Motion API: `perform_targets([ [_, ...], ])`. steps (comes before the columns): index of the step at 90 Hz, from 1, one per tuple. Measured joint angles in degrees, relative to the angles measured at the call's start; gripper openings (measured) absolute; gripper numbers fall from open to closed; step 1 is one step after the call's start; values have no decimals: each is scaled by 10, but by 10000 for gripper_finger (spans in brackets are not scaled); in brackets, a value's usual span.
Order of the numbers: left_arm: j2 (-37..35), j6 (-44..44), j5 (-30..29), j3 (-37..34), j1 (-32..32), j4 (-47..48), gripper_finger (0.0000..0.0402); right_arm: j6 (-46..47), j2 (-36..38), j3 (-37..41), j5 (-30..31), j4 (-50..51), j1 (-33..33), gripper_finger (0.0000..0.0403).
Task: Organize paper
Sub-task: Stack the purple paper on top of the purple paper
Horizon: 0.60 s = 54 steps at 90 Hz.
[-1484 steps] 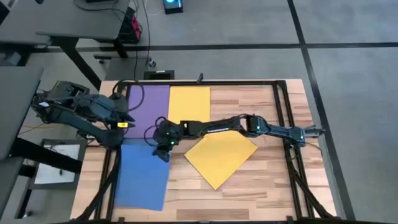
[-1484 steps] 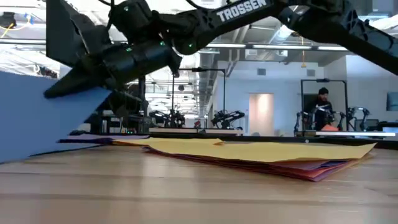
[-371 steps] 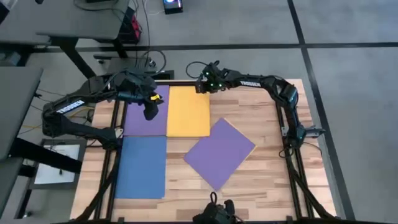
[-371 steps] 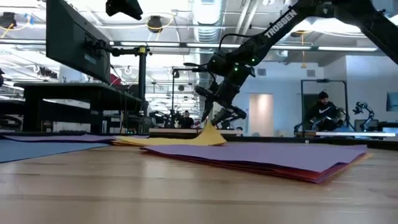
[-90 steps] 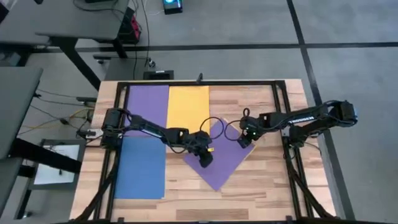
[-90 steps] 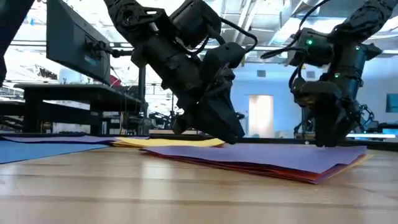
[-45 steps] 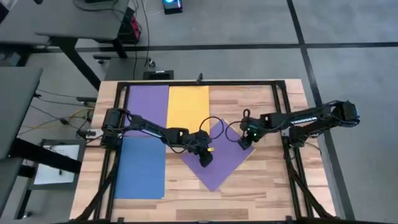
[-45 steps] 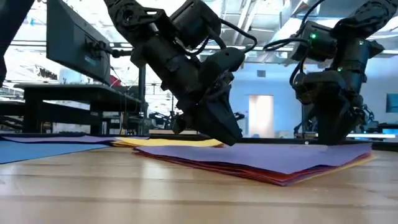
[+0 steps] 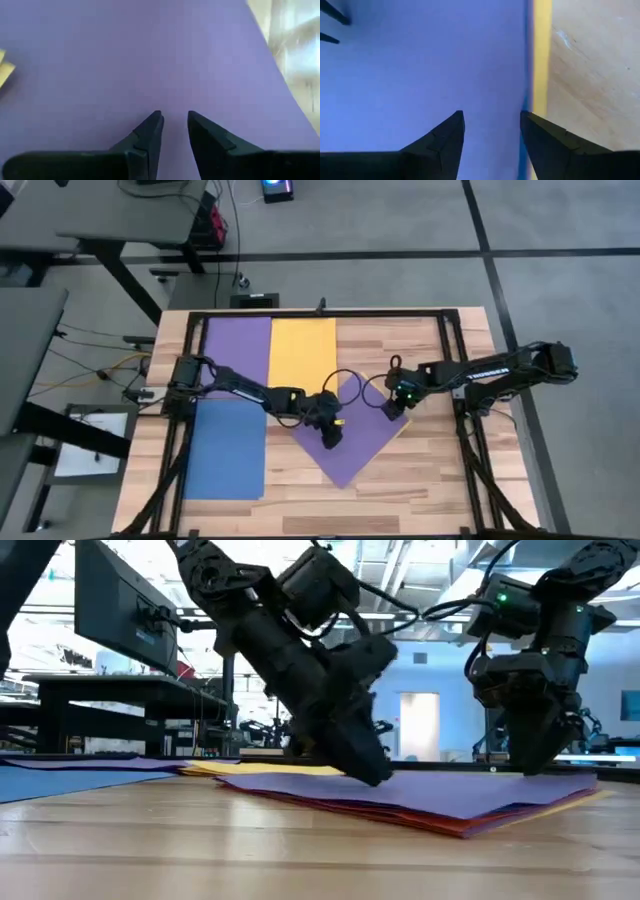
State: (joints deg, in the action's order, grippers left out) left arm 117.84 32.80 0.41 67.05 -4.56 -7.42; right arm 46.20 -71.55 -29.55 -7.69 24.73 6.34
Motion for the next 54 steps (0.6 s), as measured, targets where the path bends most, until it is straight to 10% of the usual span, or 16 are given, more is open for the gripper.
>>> perform_targets([
  [54,8,-61,-15,46,6,7,81,-2,0,0,0,-1,-4,182],
])
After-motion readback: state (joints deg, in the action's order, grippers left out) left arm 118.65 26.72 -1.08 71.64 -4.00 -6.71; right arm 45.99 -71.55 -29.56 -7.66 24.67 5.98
